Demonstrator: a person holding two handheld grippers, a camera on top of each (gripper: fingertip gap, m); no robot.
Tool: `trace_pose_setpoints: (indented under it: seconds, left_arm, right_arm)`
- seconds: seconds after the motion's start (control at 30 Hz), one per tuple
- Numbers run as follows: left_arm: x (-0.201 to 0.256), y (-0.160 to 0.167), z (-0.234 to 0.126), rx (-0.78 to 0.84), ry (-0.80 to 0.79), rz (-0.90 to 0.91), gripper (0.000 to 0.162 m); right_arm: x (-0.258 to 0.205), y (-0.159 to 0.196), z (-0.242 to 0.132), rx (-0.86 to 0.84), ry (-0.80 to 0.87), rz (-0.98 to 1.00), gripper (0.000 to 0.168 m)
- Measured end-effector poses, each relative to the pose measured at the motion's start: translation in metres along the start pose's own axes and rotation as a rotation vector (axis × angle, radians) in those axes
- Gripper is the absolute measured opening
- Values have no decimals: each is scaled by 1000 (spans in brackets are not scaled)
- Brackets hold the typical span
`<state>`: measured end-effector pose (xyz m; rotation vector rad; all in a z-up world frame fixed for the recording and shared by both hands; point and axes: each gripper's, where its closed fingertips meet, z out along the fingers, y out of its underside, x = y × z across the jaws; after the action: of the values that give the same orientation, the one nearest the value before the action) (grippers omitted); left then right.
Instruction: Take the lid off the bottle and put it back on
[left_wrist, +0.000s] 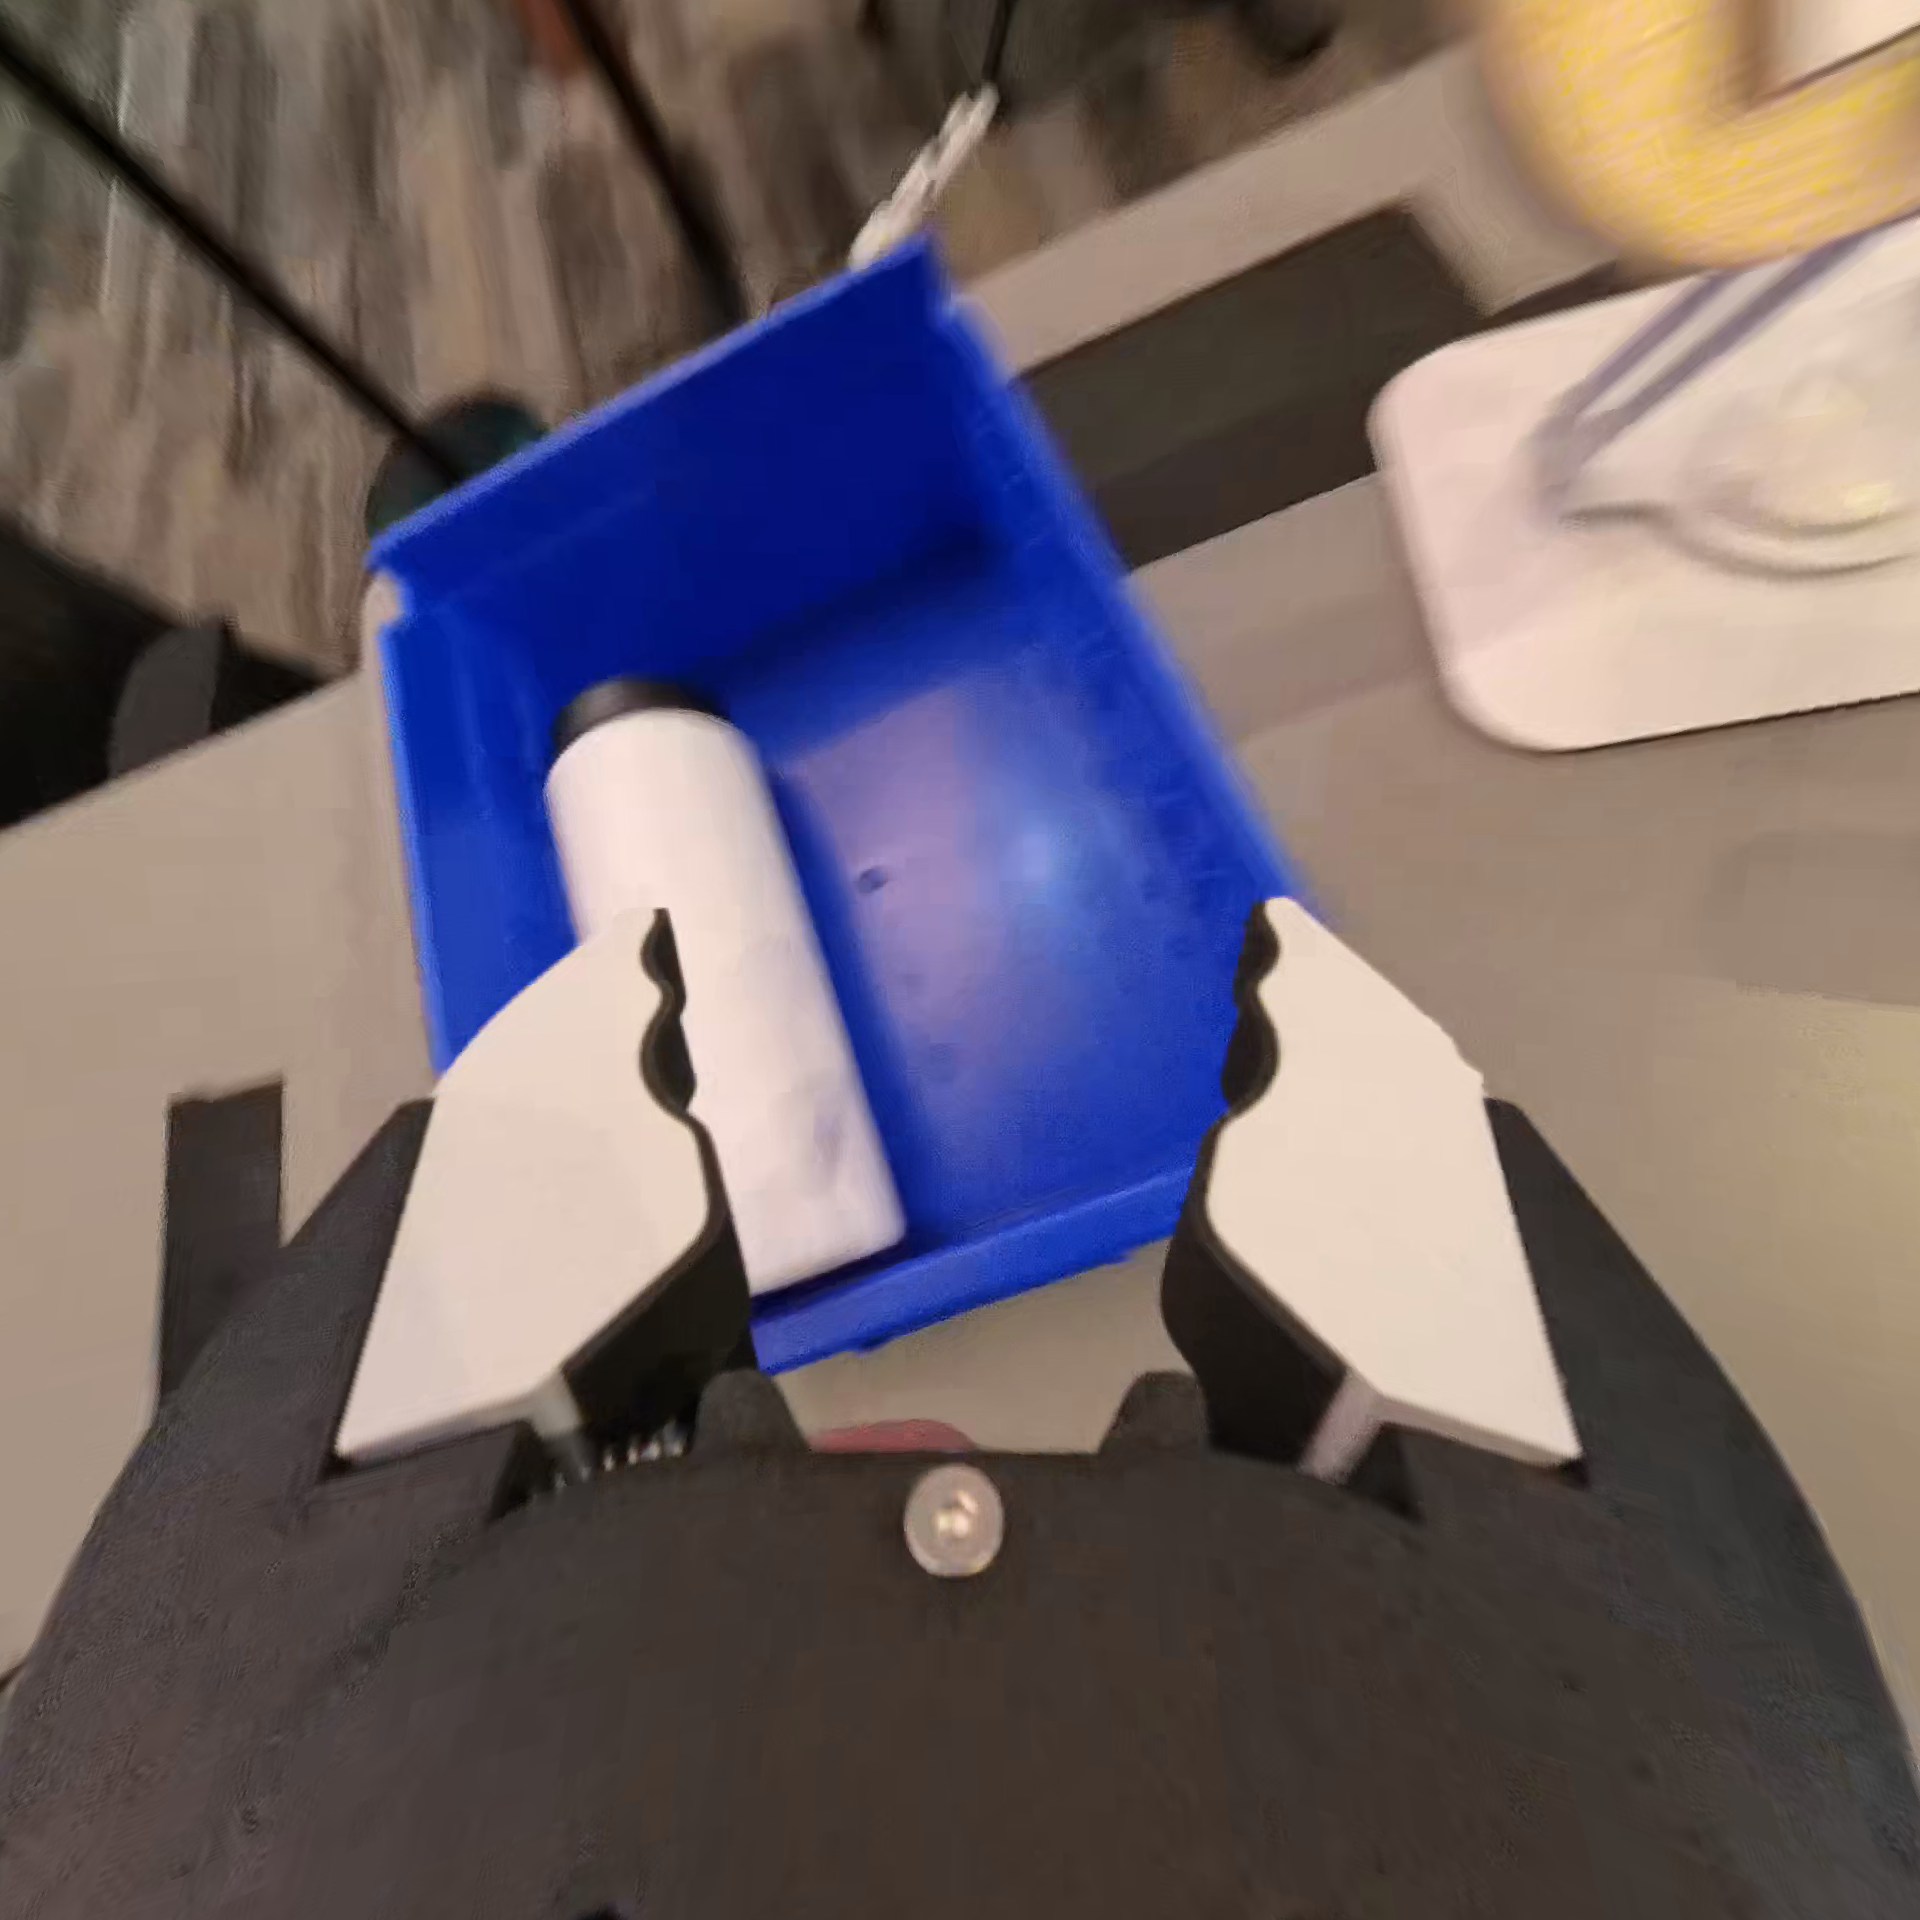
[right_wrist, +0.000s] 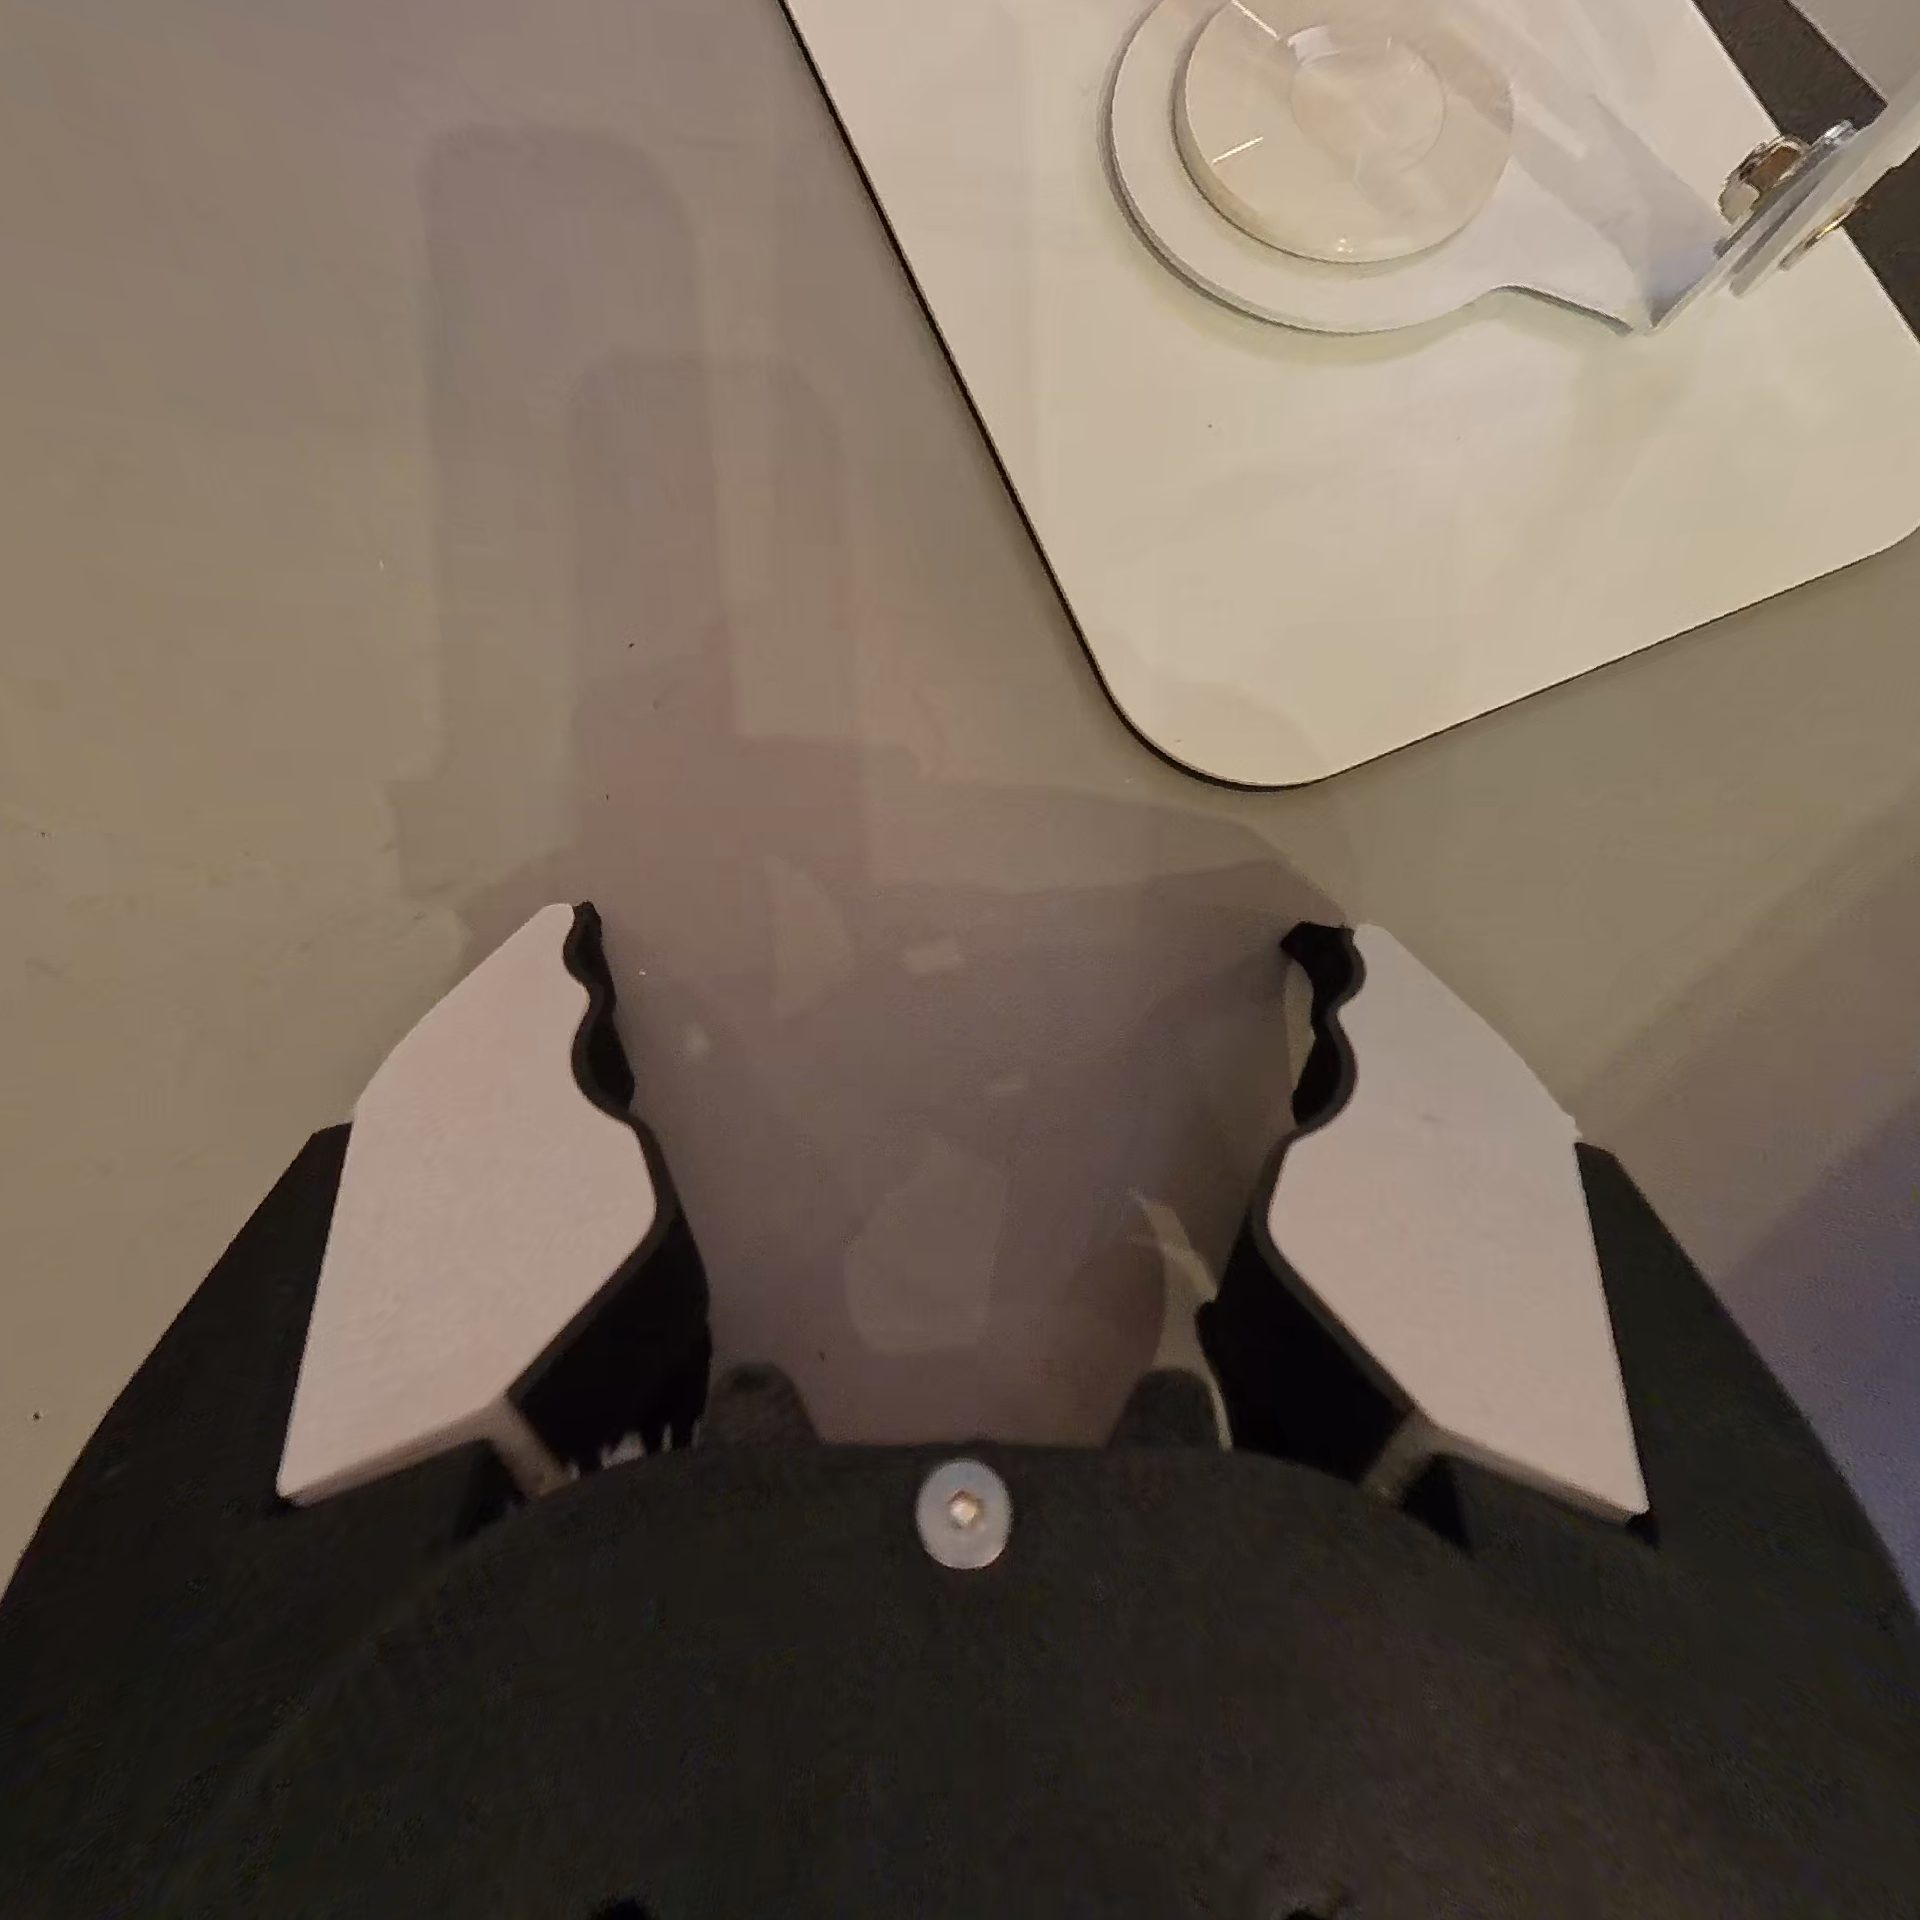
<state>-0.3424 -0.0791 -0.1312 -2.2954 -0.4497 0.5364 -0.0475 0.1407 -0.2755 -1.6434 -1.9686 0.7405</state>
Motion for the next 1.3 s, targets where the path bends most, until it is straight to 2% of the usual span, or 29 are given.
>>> trace_pose_setpoints:
  seconds: [0.13,0.2,0.33,0.47,0.7,0.97,1.03,1.17,1.3]
  left_arm:
    - [-53,33,43,-222,-77,-47,93]
    - [-60,50,63,-333,-54,-70,91]
    - [-80,77,87,-520,-109,-38,91]
    - [-82,88,99,-621,-98,-22,83]
    - [-74,97,118,-773,-54,79,96]
    - [-69,87,122,-669,34,62,88]
    - [-72,81,118,-615,12,61,88]
    - [-75,54,94,-424,-12,28,88]
    - [-60,16,45,-148,8,13,88]
  right_arm:
    - [-1,0,0,1,-2,-3,125]
    - [-1,0,0,2,-3,-4,124]
    - [-1,0,0,3,-4,-5,123]
    - [-1,0,0,3,-5,-5,123]
    - [-1,0,0,3,-5,-5,123]
    - [-1,0,0,4,-5,-6,123]
    - [-1,0,0,4,-6,-7,123]
    - [-3,-1,-1,12,-14,-20,116]
    - [-3,-1,-3,24,-8,-26,111]
